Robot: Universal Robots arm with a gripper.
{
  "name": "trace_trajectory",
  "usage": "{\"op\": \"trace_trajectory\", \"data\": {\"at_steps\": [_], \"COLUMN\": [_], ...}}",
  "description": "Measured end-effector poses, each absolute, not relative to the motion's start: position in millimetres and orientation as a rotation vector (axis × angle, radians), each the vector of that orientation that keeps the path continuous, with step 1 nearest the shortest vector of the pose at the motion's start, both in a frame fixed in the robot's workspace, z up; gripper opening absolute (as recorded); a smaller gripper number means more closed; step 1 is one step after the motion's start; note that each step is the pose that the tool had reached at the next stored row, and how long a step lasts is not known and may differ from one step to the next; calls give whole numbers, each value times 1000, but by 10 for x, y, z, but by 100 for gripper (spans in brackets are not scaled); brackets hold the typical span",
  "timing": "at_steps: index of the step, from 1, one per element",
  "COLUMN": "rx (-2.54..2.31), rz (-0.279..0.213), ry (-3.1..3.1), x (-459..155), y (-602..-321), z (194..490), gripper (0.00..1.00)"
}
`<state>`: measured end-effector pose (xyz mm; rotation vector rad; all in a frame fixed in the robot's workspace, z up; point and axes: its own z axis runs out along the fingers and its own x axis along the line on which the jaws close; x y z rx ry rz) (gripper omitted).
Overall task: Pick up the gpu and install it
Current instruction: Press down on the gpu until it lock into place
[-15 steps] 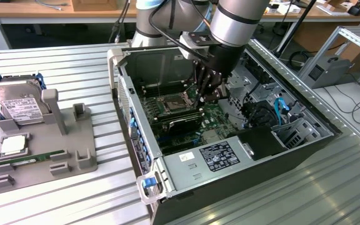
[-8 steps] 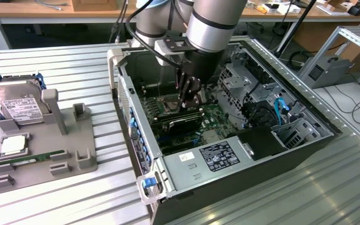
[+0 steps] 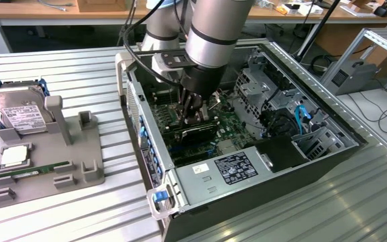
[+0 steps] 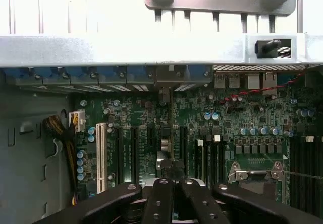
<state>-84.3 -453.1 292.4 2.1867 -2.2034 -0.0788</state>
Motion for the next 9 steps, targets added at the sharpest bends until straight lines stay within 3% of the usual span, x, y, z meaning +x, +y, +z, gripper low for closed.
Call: {"op": "trace_trajectory", "data": {"at_steps": [9], "rx": [2187], "rz": [-79], "ry": [-2203], "x": [-915], "y": [-4530], "z": [2813], "gripper": [11]}}
